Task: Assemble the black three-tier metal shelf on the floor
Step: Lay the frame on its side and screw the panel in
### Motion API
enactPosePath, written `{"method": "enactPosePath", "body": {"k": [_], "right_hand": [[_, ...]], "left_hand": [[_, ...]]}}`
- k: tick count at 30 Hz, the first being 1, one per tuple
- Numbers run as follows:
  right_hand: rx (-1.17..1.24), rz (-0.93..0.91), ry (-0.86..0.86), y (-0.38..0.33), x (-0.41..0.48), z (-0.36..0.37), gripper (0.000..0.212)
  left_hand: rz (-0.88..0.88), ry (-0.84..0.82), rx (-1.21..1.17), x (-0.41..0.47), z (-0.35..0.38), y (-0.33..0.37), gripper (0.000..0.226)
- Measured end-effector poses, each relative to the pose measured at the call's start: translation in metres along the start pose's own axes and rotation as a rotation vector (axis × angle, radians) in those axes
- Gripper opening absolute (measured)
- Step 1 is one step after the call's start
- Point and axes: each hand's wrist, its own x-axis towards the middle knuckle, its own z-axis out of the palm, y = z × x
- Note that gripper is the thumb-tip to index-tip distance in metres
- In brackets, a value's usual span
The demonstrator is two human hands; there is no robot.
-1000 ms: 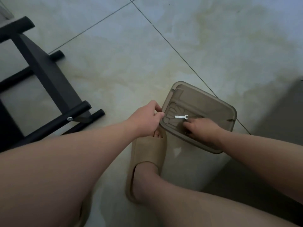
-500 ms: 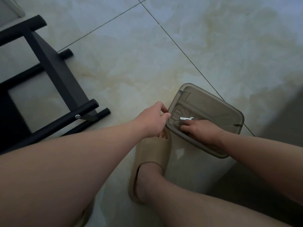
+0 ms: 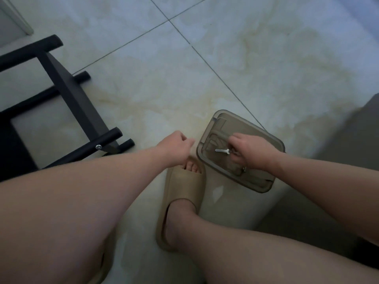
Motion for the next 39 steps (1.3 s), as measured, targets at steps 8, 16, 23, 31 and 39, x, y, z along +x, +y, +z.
{"method": "enactPosePath", "body": {"k": [8,16,23,31,39], "right_hand": [[0.156,0.022,0.393,-0.100,-0.007,-0.151,0.015],[0.151,-0.170,0.449,-0.241,-0.030,-0.234,0.013],[0.216,-0.260,0.387,-0.322,-0.025,-0.256,0.016],[0.279,-0.108,0.235,-0.324,0.023,-0.232,0.016],[-0.073,-0.138,-0.091,-0.284,0.087,-0.167,0.050]], "left_hand": [[-0.091,0.042,-0.406,-0.078,-0.087,0.027,0.043],[0.013,0.003,-0.874,-0.191,-0.153,0.010,0.061],[0.024,0.080,-1.071,-0.241,-0.181,-0.027,0.049],[-0.095,0.245,-1.037,-0.229,-0.220,-0.083,0.030],[-0.206,0.355,-0.922,-0.162,-0.255,-0.114,0.034]]}}
